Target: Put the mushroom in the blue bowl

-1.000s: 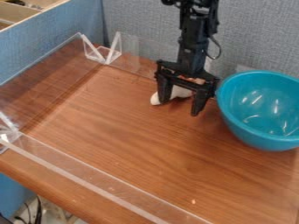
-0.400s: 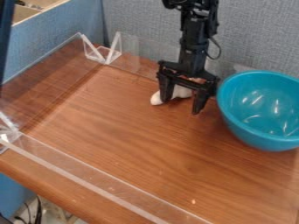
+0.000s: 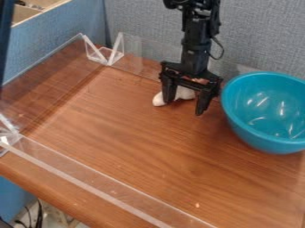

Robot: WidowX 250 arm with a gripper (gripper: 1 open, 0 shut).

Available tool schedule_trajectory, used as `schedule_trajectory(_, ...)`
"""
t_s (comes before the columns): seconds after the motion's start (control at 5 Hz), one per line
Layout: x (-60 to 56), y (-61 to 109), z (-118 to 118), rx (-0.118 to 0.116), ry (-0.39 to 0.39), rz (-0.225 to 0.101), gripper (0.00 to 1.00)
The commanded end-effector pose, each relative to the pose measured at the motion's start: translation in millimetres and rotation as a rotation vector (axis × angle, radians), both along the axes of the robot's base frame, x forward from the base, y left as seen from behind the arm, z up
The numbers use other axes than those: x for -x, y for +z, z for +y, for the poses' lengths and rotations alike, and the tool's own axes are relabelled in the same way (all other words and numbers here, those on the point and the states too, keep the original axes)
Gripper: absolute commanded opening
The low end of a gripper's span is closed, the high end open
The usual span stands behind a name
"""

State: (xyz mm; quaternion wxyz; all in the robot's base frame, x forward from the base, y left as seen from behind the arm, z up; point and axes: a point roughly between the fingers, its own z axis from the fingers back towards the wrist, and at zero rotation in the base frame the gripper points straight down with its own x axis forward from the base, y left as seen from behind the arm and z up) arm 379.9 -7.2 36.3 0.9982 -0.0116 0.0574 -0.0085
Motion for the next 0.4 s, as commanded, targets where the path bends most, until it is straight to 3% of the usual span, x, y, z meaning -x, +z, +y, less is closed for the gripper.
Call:
schedule_trajectory(0.0, -12.1, 19.0, 7.0, 0.004, 0.017, -0.074, 1.00)
schedule_trajectory(0.2, -13.3, 18.3, 7.7, 0.007, 0.017, -0.080, 1.00)
